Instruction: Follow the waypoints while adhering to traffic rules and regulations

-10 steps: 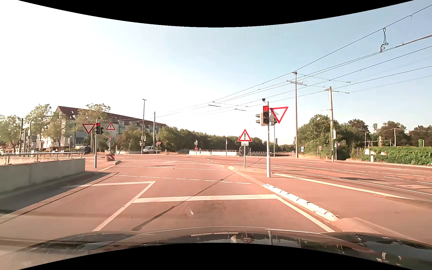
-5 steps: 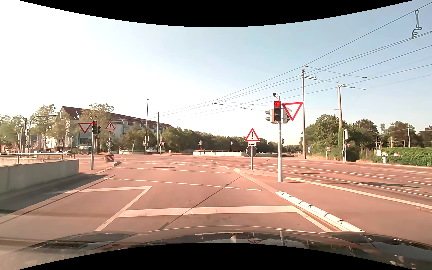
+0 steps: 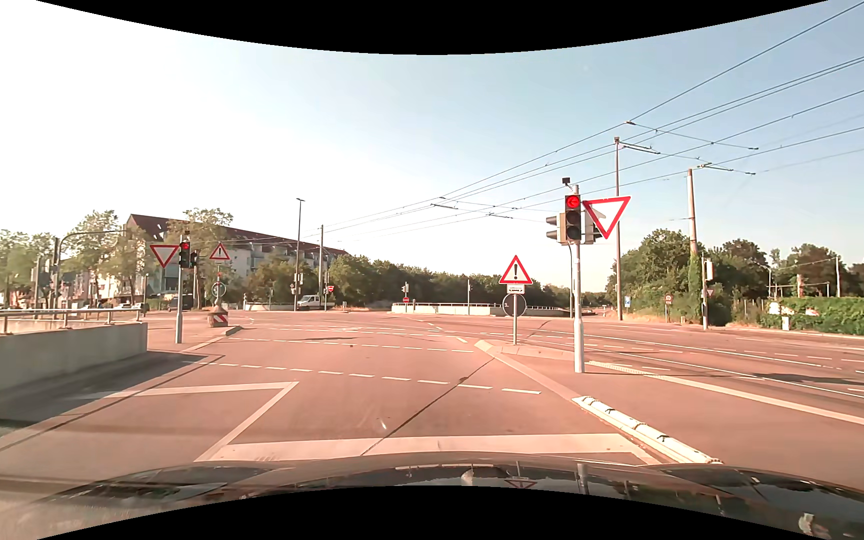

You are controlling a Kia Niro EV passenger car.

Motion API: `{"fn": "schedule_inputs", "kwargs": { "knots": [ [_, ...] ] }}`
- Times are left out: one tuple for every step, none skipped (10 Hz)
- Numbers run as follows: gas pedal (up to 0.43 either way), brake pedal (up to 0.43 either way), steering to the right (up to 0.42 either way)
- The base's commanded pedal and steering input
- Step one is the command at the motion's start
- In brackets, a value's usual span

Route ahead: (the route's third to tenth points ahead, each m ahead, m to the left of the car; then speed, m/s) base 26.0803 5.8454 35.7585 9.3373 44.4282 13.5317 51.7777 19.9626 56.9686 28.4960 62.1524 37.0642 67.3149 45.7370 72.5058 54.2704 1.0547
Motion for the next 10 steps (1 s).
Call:
{"fn": "schedule_inputs", "kwargs": {
  "knots": [
    [0.0, 0.177, -0.074],
    [0.0, 0.183, -0.074],
    [0.0, 0.183, -0.074],
    [0.0, 0.183, -0.074],
    [0.0, 0.177, -0.075],
    [0.0, 0.189, -0.075],
    [0.0, 0.189, -0.075],
    [0.0, 0.195, -0.075],
    [0.0, 0.195, -0.076],
    [0.0, 0.195, -0.077]
  ]
}}
